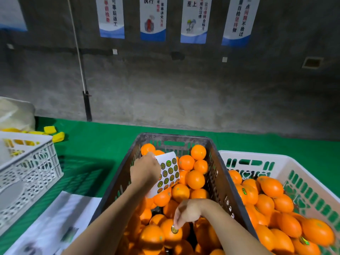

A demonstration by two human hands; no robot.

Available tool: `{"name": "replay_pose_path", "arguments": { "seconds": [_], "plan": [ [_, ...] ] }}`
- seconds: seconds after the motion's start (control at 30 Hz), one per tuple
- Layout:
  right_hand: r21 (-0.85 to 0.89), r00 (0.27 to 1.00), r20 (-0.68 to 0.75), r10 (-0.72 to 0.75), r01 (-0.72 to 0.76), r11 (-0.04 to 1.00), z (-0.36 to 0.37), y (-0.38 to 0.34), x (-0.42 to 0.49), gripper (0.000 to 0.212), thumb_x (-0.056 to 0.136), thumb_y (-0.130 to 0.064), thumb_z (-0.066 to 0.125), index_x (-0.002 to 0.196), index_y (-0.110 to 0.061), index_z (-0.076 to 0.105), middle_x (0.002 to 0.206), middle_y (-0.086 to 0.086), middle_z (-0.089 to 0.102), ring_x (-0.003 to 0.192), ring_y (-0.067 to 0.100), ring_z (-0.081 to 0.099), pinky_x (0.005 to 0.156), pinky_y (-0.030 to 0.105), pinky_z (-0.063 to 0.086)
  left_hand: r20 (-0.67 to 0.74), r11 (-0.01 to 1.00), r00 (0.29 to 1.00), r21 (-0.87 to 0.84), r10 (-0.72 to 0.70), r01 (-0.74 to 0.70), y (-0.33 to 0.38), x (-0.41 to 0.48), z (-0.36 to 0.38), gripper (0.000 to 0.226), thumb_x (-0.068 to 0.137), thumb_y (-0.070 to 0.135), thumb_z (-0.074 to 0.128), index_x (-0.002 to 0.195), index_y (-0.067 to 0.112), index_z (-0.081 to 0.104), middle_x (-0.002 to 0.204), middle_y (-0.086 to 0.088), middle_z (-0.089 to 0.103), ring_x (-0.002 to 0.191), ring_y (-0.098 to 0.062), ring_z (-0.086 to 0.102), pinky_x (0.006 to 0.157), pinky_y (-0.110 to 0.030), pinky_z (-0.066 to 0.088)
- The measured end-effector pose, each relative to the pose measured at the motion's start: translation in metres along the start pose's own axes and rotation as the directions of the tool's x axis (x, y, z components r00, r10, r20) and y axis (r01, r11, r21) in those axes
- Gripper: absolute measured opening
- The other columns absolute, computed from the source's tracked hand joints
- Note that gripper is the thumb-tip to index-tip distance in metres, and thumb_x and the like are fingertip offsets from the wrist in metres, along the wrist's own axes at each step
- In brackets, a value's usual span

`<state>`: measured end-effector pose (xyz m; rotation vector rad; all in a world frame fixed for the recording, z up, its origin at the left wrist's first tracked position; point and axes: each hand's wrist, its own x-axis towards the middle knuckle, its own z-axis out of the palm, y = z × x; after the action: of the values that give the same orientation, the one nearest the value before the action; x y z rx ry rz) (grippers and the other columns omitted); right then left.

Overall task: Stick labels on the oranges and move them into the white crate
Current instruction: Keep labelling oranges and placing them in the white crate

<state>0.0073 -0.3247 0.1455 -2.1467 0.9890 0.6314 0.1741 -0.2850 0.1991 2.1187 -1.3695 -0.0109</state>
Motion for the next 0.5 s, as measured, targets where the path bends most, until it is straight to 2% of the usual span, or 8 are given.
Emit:
{"name": "replay_pose_path", "arguments": {
  "seconds": [0.03, 0.1, 0.2, 0.27, 0.33, 0.37, 0.43, 0.5],
  "plan": [
    [0.056, 1.000, -0.003, -0.007, 0.007, 0.998, 0.0020, 0.0013, 0.0004, 0.008, 0.092, -0.032, 0.068, 0.095, -0.033, 0.074, 0.109, -0.006, 0.062, 0.096, 0.015, 0.054, 0.070, 0.026, 0.049, 0.005, 1.000, 1.000, -0.001, -0.002, 0.002, -0.0001, -0.0001, -0.0001, 0.023, 0.099, 0.023, 0.029, 0.088, 0.014, 0.047, 0.082, -0.009, 0.061, 0.081, -0.030, 0.058, 0.076, -0.046, 0.052],
    [0.147, 0.999, -0.028, -0.033, 0.037, 0.988, 0.0042, 0.0043, 0.0011, 0.012, 0.090, -0.030, 0.071, 0.080, -0.036, 0.070, 0.106, -0.008, 0.065, 0.089, 0.010, 0.057, 0.066, 0.024, 0.048, 0.013, 1.000, 1.000, 0.003, -0.008, 0.008, -0.0005, 0.0005, 0.0002, 0.023, 0.099, 0.022, 0.029, 0.090, 0.015, 0.048, 0.082, -0.008, 0.060, 0.082, -0.028, 0.057, 0.076, -0.045, 0.052],
    [0.220, 0.994, -0.090, -0.054, 0.072, 0.973, 0.0049, 0.0067, 0.0022, 0.015, 0.087, -0.027, 0.076, 0.076, -0.035, 0.070, 0.070, -0.019, 0.068, 0.057, -0.004, 0.056, 0.053, 0.015, 0.042, 0.031, 1.000, 0.999, 0.013, -0.017, 0.017, -0.0005, 0.0008, 0.0009, 0.023, 0.101, 0.022, 0.029, 0.093, 0.015, 0.049, 0.083, -0.007, 0.058, 0.084, -0.027, 0.055, 0.076, -0.043, 0.050],
    [0.241, 0.991, -0.117, -0.058, 0.085, 0.967, 0.0057, 0.0096, 0.0048, 0.013, 0.084, -0.026, 0.079, 0.079, -0.034, 0.069, 0.059, -0.019, 0.064, 0.048, -0.005, 0.053, 0.050, 0.013, 0.039, 0.044, 1.000, 0.999, 0.018, -0.023, 0.022, -0.0004, 0.0004, 0.0012, 0.024, 0.102, 0.022, 0.028, 0.093, 0.015, 0.049, 0.085, -0.008, 0.059, 0.086, -0.027, 0.055, 0.078, -0.043, 0.049],
    [0.254, 0.988, -0.146, -0.054, 0.090, 0.963, 0.0072, 0.0109, 0.0056, 0.022, 0.081, -0.028, 0.083, 0.086, -0.031, 0.062, 0.071, -0.014, 0.063, 0.053, -0.002, 0.053, 0.051, 0.016, 0.041, 0.053, 1.000, 0.998, 0.015, -0.023, 0.022, -0.0006, 0.0001, 0.0013, 0.023, 0.101, 0.022, 0.028, 0.092, 0.015, 0.048, 0.086, -0.009, 0.060, 0.087, -0.027, 0.056, 0.079, -0.043, 0.049],
    [0.263, 0.987, -0.154, -0.034, 0.074, 0.962, 0.0075, 0.0108, 0.0056, 0.029, 0.079, -0.029, 0.084, 0.089, -0.030, 0.057, 0.081, -0.010, 0.063, 0.061, 0.002, 0.056, 0.055, 0.019, 0.045, 0.060, 1.000, 0.998, 0.016, -0.021, 0.020, -0.0007, -0.0002, 0.0011, 0.023, 0.101, 0.022, 0.029, 0.092, 0.015, 0.048, 0.086, -0.009, 0.060, 0.087, -0.027, 0.056, 0.078, -0.043, 0.049],
    [0.261, 0.992, -0.127, -0.005, 0.038, 0.964, 0.0082, 0.0085, 0.0053, 0.033, 0.081, -0.032, 0.082, 0.101, -0.028, 0.056, 0.105, 0.000, 0.063, 0.088, 0.015, 0.063, 0.070, 0.027, 0.053, 0.075, 1.000, 0.997, 0.017, -0.021, 0.020, -0.0009, -0.0009, 0.0009, 0.022, 0.101, 0.022, 0.029, 0.092, 0.015, 0.047, 0.086, -0.008, 0.059, 0.088, -0.027, 0.056, 0.078, -0.042, 0.049],
    [0.201, 0.999, -0.035, 0.008, -0.001, 0.980, 0.0088, 0.0058, 0.0048, 0.045, 0.083, -0.036, 0.077, 0.123, -0.033, 0.057, 0.136, 0.003, 0.054, 0.120, 0.025, 0.057, 0.085, 0.034, 0.056, 0.086, 1.000, 0.996, 0.018, -0.026, 0.025, -0.0007, -0.0017, 0.0003, 0.023, 0.102, 0.023, 0.028, 0.091, 0.015, 0.047, 0.086, -0.008, 0.059, 0.089, -0.028, 0.056, 0.081, -0.045, 0.050]
  ]
}}
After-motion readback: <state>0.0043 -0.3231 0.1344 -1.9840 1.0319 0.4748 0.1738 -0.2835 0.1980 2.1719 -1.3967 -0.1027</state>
